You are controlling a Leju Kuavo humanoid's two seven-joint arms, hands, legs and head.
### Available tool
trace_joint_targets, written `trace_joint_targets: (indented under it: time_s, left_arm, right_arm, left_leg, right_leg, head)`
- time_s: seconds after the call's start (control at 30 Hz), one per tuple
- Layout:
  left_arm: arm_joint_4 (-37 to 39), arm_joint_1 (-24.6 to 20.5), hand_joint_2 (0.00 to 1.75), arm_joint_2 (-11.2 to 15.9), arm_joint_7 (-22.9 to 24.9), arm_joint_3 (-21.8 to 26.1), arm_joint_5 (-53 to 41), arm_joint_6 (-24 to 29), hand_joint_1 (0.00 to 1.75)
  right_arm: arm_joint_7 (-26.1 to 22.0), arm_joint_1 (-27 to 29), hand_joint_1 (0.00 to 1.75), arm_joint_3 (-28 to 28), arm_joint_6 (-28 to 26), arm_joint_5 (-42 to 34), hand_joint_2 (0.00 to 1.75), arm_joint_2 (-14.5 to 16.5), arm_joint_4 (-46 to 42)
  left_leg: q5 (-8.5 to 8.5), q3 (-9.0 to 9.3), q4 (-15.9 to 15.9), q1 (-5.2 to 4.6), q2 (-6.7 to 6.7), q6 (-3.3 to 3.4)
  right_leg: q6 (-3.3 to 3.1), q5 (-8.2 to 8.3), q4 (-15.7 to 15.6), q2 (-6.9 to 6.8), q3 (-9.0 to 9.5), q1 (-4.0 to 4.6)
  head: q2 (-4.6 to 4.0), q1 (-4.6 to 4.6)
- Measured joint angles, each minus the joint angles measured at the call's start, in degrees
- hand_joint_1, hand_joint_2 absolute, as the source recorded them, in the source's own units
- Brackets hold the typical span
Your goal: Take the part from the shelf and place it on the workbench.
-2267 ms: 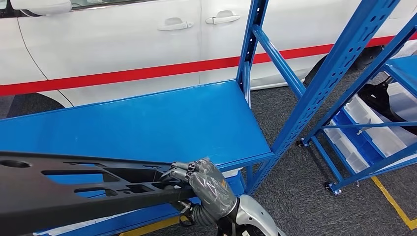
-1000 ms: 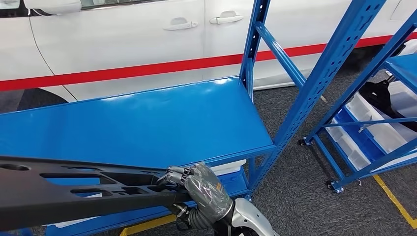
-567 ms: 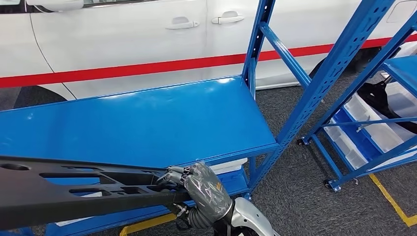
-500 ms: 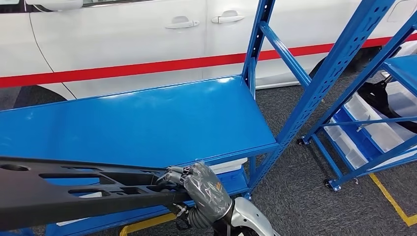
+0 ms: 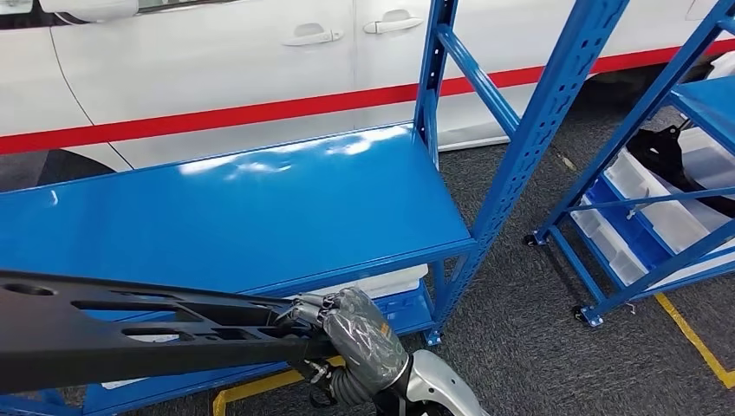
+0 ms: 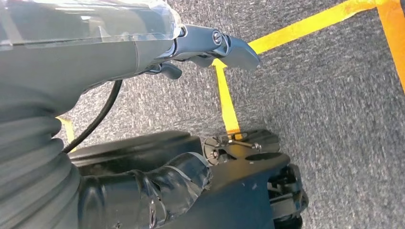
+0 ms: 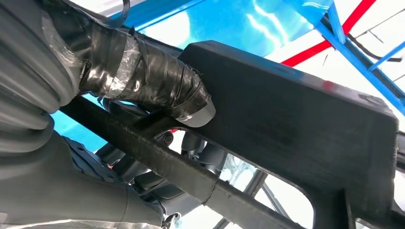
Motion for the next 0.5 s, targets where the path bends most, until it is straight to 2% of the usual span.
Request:
trace_joint_targets:
  time_s: [0.03,0.07,0.1,0.13,0.2,0.23,0.27,0.3,0.33,0.4,0.43,0.47,0.5]
  left_arm:
    - [0.0,0.0,1.75,0.0,0.0,0.0,0.0,0.0,0.0]
    - [0.0,0.0,1.75,0.0,0.0,0.0,0.0,0.0,0.0]
    - [0.0,0.0,1.75,0.0,0.0,0.0,0.0,0.0,0.0]
    - [0.0,0.1,1.75,0.0,0.0,-0.1,0.0,0.0,0.0]
    - [0.0,0.0,1.75,0.0,0.0,-0.1,0.0,0.0,0.0]
    - [0.0,0.0,1.75,0.0,0.0,-0.1,0.0,0.1,0.0]
    - [0.0,0.0,1.75,0.0,0.1,-0.1,0.0,0.1,0.0]
    - [0.0,0.0,1.75,0.0,0.1,-0.1,0.0,0.2,0.0]
    - [0.0,0.0,1.75,0.0,0.1,-0.1,0.0,0.2,0.0]
    - [0.0,-0.2,1.75,0.0,0.2,-0.1,0.0,0.3,0.0]
    - [0.0,-0.2,1.75,0.1,0.2,-0.1,0.0,0.4,0.0]
    - [0.0,-0.3,1.75,0.1,0.2,-0.1,0.0,0.5,0.0]
    - [0.0,-0.3,1.75,0.1,0.3,-0.1,0.0,0.5,0.0]
  right_arm:
    - [0.0,0.0,1.75,0.0,0.0,0.0,1.75,0.1,0.0]
    - [0.0,0.0,1.75,0.0,0.0,0.0,1.75,0.1,0.0]
    - [0.0,0.0,1.75,0.0,0.0,0.0,1.75,0.2,0.0]
    - [0.0,0.0,1.75,0.0,0.0,0.0,1.75,0.3,0.0]
    - [0.0,0.0,1.75,0.0,0.0,0.0,1.75,0.4,0.0]
    - [0.0,0.0,1.75,0.0,0.0,0.0,1.75,0.5,0.0]
    - [0.0,0.0,1.75,0.0,0.0,0.1,1.75,0.5,0.0]
    - [0.1,0.0,1.75,0.0,0.0,0.1,1.75,0.5,0.0]
    - [0.1,0.0,1.75,0.0,0.0,0.2,1.75,0.6,0.0]
    - [0.1,0.0,1.75,0.0,0.0,0.4,1.75,0.7,0.0]
    - [0.1,0.0,1.75,0.0,0.0,0.5,1.75,0.8,0.0]
    - [0.1,0.0,1.75,0.0,0.0,0.6,1.75,0.9,0.0]
    - [0.2,0.0,1.75,0.0,0.0,0.6,1.75,0.9,0.0]
  left_leg:
    - [-0.09,-0.21,0.2,0.09,-0.01,-0.43]
    - [-0.9,-0.64,0.9,0.17,0.0,-0.79]
    - [-2.61,-1.33,2.5,0.26,0.0,-1.08]
    - [-5.08,-2.23,5.1,0.32,0.02,-1.31]
    - [-9.82,-4.19,11.9,0.34,0.03,-1.62]
    - [-10.78,-4.5,14.3,0.34,0.04,-1.68]
    - [-10.46,-3.92,15.0,0.34,0.04,-1.65]
    - [-9.08,-2.29,13.5,0.33,0.04,-1.53]
    - [-7.38,0.29,10.3,0.32,0.04,-1.31]
    - [-5.97,5.96,2.1,0.13,0.06,-0.79]
    - [-5.97,7.63,-0.7,-0.03,0.04,-0.53]
    - [-6.14,8.29,-2.2,-0.22,0.0,-0.3]
    - [-5.66,8.14,-2.5,-0.37,-0.04,-0.06]
  right_leg:
    - [-0.37,0.18,-0.3,-0.08,-0.21,-0.08]
    - [-0.86,0.61,-0.4,-0.16,-0.57,-0.16]
    - [-1.34,1.1,-0.6,-0.27,-1.01,-0.26]
    - [-1.69,1.59,-0.7,-0.39,-1.55,-0.24]
    - [-1.97,2.61,-0.7,-0.49,-2.93,-0.05]
    - [-1.97,3.12,-0.6,-0.54,-3.66,0.05]
    - [-1.93,3.65,-0.6,-0.58,-4.4,0.14]
    - [-1.85,4.18,-0.5,-0.6,-5.1,0.19]
    - [-1.73,4.73,-0.4,-0.61,-5.74,0.23]
    - [-1.29,5.85,-0.4,-0.6,-6.57,0.32]
    - [-0.96,6.41,-0.6,-0.65,-6.62,0.35]
    - [-0.59,7.0,-0.8,-0.71,-6.52,0.34]
    - [-0.18,7.65,-1.2,-0.75,-6.34,0.33]
  head:
    - [-0.01,0.0]
    - [-0.01,-0.01]
    - [-0.01,-0.01]
    - [-0.01,-0.02]
    - [-0.01,-0.02]
    - [-0.01,-0.02]
    - [-0.01,-0.02]
    - [0.0,-0.02]
    - [-0.01,-0.03]
    - [0.0,-0.01]
    - [-0.01,-0.03]
    - [0.01,-0.08]
    - [0.0,-0.1]
